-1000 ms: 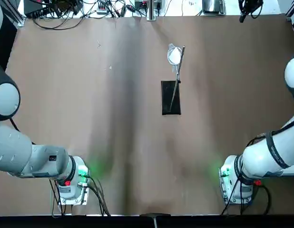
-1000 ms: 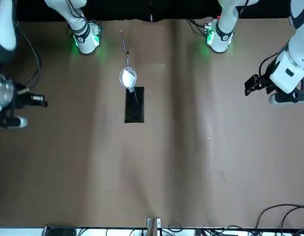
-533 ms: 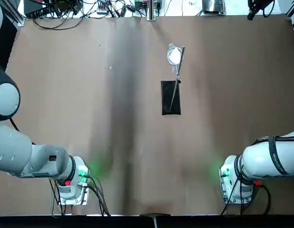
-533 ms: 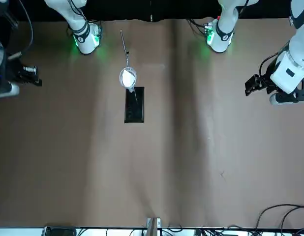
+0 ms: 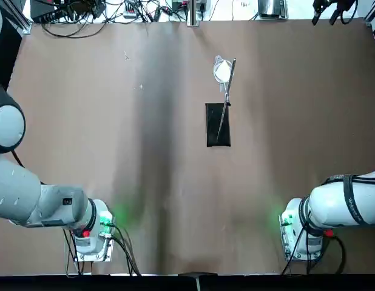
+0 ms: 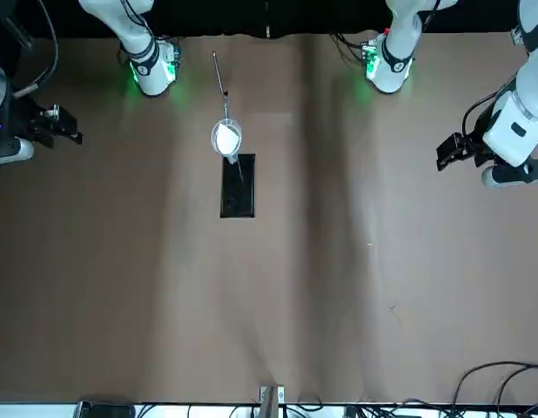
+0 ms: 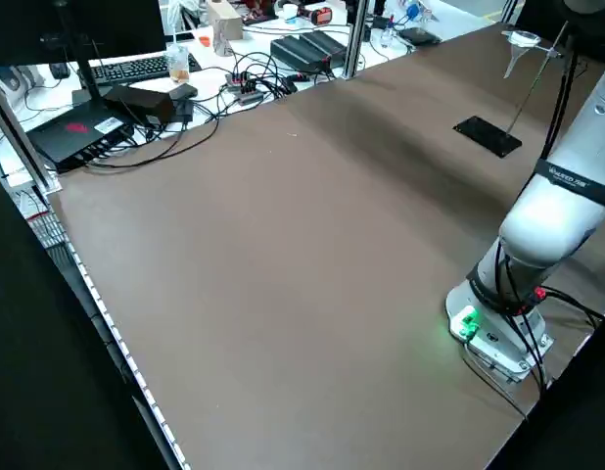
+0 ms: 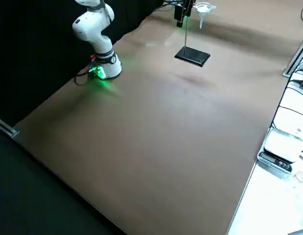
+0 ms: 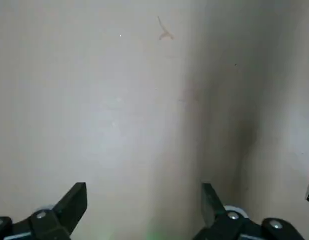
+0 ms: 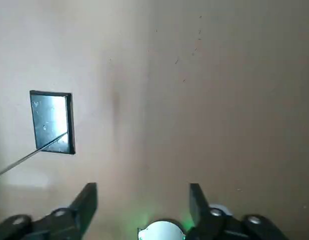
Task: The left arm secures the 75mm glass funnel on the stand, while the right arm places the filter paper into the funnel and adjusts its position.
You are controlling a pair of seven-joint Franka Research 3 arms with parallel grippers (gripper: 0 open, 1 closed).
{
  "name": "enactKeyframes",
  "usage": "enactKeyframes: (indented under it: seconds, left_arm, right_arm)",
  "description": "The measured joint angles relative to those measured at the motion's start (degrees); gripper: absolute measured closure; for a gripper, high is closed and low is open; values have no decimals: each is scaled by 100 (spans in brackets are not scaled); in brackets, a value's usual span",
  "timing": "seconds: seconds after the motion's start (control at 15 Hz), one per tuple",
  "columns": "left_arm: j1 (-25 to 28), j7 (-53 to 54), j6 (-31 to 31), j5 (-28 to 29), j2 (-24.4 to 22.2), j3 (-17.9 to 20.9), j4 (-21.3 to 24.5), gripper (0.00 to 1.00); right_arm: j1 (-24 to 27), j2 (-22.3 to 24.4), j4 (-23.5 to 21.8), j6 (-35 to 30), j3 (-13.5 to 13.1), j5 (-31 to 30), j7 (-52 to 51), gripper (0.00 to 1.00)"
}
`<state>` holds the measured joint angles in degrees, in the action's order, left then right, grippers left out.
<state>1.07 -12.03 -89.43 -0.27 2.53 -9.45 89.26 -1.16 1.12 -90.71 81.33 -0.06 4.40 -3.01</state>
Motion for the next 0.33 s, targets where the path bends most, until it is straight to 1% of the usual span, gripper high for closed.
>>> enactKeyframes:
  seconds: [0.13,0.2,0.33]
  left_arm:
    - [1,0,0,0,0,0,0,0]
    - [1,0,0,0,0,0,0,0]
    - [0,0,0,0,0,0,0,0]
  right_arm:
    - [0,0,0,0,0,-1,-1,7]
    - [0,1,0,0,0,-3,-1,0]
    - [1,0,0,5,-3,-24,-1,0]
